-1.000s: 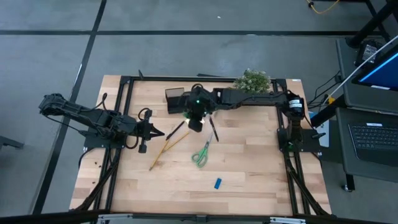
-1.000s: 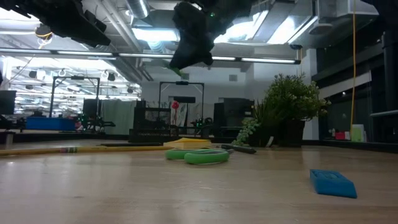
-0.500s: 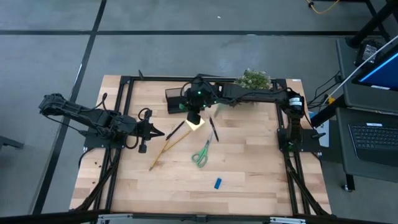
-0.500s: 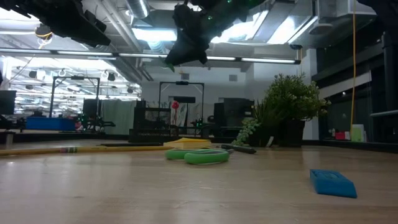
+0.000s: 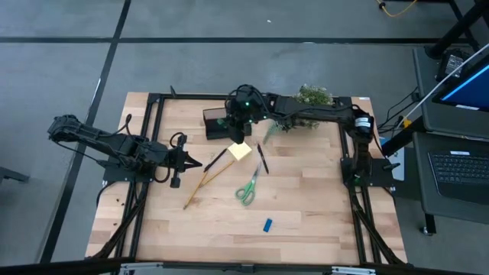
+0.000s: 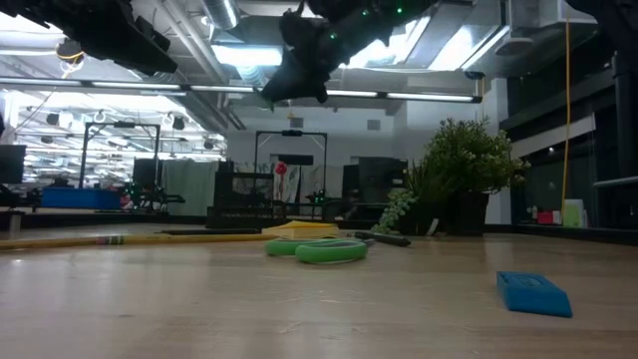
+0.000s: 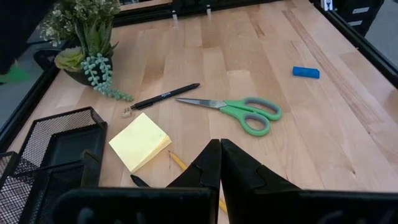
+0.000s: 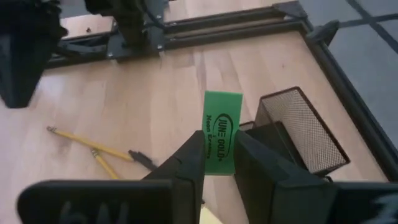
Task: Pick and place office supplies into organizer
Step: Put the green eraser into the black desk organizer
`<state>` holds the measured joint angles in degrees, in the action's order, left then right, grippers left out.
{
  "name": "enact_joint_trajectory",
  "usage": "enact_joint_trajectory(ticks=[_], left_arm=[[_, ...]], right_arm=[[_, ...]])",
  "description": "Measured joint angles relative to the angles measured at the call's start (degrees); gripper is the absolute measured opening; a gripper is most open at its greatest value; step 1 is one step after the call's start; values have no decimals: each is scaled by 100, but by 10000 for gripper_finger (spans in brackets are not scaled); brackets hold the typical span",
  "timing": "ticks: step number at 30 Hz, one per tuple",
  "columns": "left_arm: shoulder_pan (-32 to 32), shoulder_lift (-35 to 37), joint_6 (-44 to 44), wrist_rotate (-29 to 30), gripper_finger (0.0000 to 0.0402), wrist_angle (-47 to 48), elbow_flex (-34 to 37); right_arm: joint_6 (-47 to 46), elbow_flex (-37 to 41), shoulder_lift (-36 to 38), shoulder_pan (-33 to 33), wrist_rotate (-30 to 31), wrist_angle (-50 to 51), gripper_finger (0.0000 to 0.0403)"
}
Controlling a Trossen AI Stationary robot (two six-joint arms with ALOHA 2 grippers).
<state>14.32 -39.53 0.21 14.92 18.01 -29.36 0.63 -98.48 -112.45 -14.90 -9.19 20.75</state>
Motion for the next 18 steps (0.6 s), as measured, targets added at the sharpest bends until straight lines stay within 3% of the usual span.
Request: enact_joint_trajectory(ticks=[7,14,18], left_arm=[[-1,0,0,2,3,-18,0],[-1,0,-16,2,2,-16,0],[-1,0,-38,1,3,7,0]], right_arm=[[180,-528,-506,-39,-87,236,81],[559,-1956,-1349,-70,-101,1936,81],[832,-2376,-1637,-70,-101,2253,81]])
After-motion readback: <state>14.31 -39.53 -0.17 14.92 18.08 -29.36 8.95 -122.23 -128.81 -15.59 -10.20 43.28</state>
